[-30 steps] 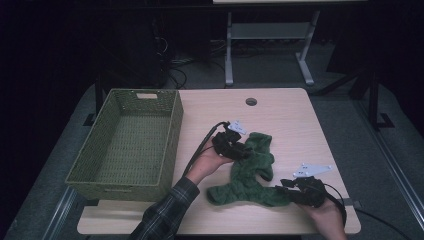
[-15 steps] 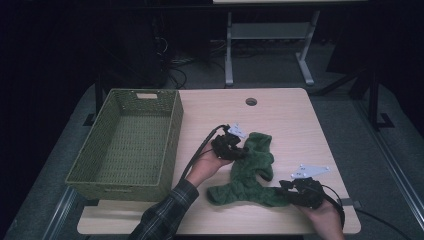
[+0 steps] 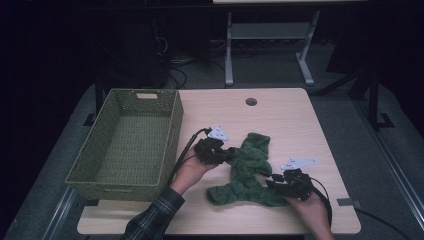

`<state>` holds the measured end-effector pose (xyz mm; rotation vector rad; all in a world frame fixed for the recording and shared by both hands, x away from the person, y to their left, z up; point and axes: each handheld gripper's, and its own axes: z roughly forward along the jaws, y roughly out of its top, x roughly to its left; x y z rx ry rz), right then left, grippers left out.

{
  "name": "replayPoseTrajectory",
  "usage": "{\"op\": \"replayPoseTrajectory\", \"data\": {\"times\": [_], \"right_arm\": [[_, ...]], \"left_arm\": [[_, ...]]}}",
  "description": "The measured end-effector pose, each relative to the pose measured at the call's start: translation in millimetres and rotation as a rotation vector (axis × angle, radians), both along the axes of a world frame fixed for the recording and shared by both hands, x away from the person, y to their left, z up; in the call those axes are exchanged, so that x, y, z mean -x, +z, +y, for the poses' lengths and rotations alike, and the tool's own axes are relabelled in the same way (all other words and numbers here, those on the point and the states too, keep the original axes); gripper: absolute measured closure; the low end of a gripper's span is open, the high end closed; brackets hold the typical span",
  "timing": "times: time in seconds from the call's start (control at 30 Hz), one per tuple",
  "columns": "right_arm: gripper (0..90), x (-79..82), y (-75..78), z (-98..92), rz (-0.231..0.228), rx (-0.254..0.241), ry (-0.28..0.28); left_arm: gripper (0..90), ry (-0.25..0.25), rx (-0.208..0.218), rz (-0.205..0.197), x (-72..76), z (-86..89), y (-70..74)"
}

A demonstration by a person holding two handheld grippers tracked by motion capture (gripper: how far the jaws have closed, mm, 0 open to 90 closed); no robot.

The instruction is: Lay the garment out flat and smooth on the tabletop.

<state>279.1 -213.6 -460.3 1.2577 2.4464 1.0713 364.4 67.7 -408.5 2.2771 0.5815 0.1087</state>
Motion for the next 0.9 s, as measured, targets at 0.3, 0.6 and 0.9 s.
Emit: {"op": "replayPoseTrajectory", "data": {"times": [0.3,0.6,0.9], "right_arm": [[67.7,-11.8,-4.7,4.6,-0.020,0.012,-0.006],[76.0,-29.4,2.7,-8.3,-0.055,-0.055,-0.056],[85.7,-41.1,13.5,-15.3,-0.071,-0.058,-0.064]], "left_arm": [[82.8,0.013,-0.012,0.019,-1.3,0.8,-4.4],[82.8,0.011,-0.029,0.022,-3.5,5.0,-3.9],[84.6,0.029,-0.004,0.022,-4.2,11.1,1.3]]}}
